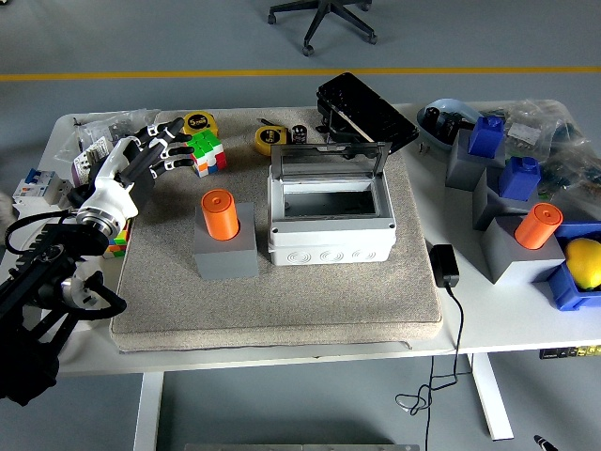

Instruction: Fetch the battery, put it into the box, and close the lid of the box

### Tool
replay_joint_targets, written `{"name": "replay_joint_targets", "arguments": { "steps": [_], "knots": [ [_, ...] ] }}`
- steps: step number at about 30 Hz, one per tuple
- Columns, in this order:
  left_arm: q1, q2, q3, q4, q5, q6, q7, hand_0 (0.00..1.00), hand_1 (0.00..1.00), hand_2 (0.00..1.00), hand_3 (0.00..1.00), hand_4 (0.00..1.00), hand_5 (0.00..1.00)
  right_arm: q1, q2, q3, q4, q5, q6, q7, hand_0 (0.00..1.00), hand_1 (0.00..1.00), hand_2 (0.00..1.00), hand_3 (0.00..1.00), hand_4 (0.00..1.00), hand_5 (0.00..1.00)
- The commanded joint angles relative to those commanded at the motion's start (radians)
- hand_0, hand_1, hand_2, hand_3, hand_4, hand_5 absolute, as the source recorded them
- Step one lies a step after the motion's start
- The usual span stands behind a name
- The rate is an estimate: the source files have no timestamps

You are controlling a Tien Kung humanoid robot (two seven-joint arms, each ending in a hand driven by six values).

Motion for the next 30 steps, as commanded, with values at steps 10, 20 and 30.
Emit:
{"name": "replay_joint_targets", "arguments": {
  "steps": [10,20,30],
  "knots": [
    [0.009,-0.009,0.103,0.011,0.071,0.041,-0.123,0.553,0.59,0.573,0.583,0.966,0.324,0.001,0.0,-0.004,0.0,-0.001,0.0,0.0,0.677,0.647,0.664,0.552,0.876,0.437],
    [0.014,-0.016,0.184,0.036,0.137,0.071,-0.19,0.584,0.607,0.579,0.586,0.979,0.279,-0.004,-0.001,-0.006,0.0,0.002,0.003,-0.003,0.677,0.647,0.664,0.553,0.876,0.436],
    [0.009,-0.016,0.25,0.058,0.122,0.094,-0.227,0.593,0.601,0.581,0.587,0.992,0.24,-0.006,0.001,0.004,0.0,-0.003,0.001,-0.001,0.676,0.647,0.664,0.553,0.877,0.437]
  ]
}}
